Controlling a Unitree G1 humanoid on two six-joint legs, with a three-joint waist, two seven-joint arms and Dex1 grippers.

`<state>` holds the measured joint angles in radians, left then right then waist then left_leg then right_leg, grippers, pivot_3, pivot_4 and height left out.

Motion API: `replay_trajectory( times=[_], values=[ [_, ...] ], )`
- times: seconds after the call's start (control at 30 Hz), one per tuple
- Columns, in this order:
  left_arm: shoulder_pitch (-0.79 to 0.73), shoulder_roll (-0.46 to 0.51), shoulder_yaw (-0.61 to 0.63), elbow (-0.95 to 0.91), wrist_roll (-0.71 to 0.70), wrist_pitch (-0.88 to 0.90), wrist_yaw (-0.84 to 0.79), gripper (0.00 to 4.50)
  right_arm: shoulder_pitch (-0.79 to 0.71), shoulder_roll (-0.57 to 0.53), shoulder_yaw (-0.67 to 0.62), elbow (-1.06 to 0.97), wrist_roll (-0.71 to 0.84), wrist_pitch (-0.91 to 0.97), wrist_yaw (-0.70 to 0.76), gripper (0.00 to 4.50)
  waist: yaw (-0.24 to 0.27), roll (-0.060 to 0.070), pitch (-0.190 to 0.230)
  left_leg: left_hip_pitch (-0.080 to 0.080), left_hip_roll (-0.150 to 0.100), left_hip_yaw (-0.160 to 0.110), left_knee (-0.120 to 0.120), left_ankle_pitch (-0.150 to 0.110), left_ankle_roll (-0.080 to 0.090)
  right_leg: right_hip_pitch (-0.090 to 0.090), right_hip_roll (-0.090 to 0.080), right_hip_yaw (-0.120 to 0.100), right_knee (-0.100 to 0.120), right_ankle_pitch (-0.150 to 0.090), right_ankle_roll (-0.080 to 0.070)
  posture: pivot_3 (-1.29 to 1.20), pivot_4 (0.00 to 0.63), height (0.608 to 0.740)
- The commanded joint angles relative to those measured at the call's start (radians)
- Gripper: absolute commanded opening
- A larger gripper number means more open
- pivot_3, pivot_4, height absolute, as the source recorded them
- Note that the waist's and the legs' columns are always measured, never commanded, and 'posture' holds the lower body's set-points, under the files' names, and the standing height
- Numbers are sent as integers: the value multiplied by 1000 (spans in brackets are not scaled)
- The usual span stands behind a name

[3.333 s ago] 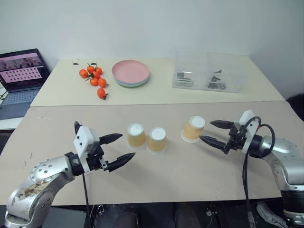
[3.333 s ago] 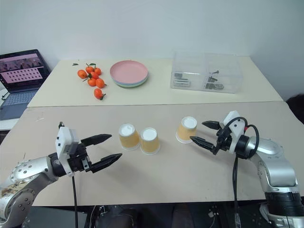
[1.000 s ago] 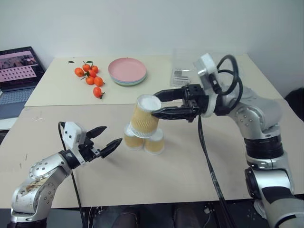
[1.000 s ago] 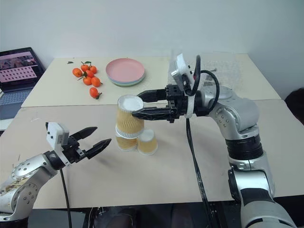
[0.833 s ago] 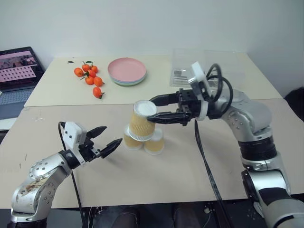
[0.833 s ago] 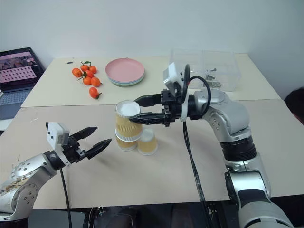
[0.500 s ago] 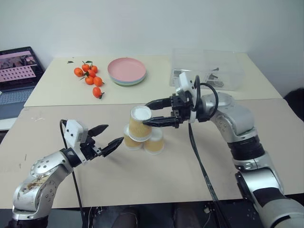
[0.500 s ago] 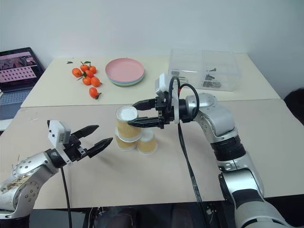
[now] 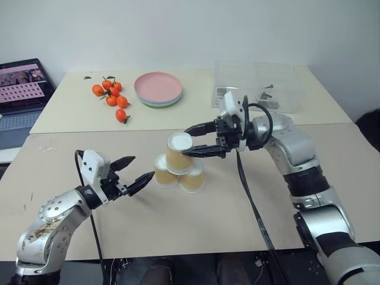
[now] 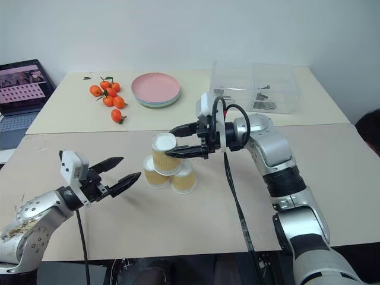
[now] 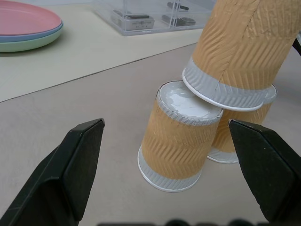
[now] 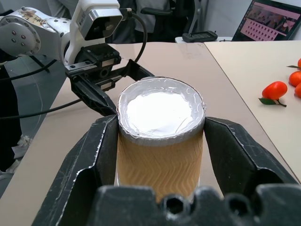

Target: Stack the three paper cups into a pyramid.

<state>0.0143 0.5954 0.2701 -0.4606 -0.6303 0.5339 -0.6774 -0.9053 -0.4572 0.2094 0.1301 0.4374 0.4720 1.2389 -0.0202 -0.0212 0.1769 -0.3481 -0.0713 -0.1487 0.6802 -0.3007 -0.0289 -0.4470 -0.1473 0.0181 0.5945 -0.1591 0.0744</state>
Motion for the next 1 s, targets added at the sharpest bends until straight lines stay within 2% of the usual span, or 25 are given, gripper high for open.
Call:
replay_trajectory(
  times=[0.03,0.07,0.1,0.37,0.57,0.73,0.87,1.0],
  values=[
    [-11,2,9,-13,-6,-15,3,4500,-29,8,-37,-9,13,3,-8,4191,0,0,0,0,0,0,0,0,0,0,0,0,0,0,0,0,150,728],
    [-12,2,10,-12,-7,-13,3,4500,-31,10,-35,-1,-3,1,-27,4453,0,0,0,0,0,0,0,0,0,0,0,0,0,0,0,0,150,728],
    [-13,3,10,-12,-9,-12,2,4500,-33,11,-33,5,-14,0,-42,4487,0,0,0,0,0,0,0,0,0,0,0,0,0,0,0,0,150,728],
    [-28,-2,16,8,-19,-5,3,4500,-12,-87,-101,-38,110,150,70,4487,3,0,0,-1,0,0,0,0,0,-1,0,0,0,0,0,0,150,728],
    [-27,-5,100,29,-132,73,35,4500,-14,-148,-204,-2,198,237,86,4487,-1,0,0,-1,0,0,0,0,0,-1,0,0,0,0,0,0,150,728],
    [-24,-4,197,83,-163,85,92,4500,50,-207,-223,7,135,164,71,4487,1,0,0,-1,0,0,0,0,0,-1,0,0,0,0,0,0,150,728],
    [2,-21,266,123,-134,67,172,4500,135,-222,-303,2,106,97,-39,4487,4,0,0,-1,0,1,0,0,0,-1,0,0,0,0,0,0,150,728],
    [36,-55,290,134,-79,40,254,4500,237,-185,-418,-20,60,46,-279,4487,5,0,0,-1,0,1,0,0,0,-1,0,0,0,1,-1,0,150,728]
  ],
)
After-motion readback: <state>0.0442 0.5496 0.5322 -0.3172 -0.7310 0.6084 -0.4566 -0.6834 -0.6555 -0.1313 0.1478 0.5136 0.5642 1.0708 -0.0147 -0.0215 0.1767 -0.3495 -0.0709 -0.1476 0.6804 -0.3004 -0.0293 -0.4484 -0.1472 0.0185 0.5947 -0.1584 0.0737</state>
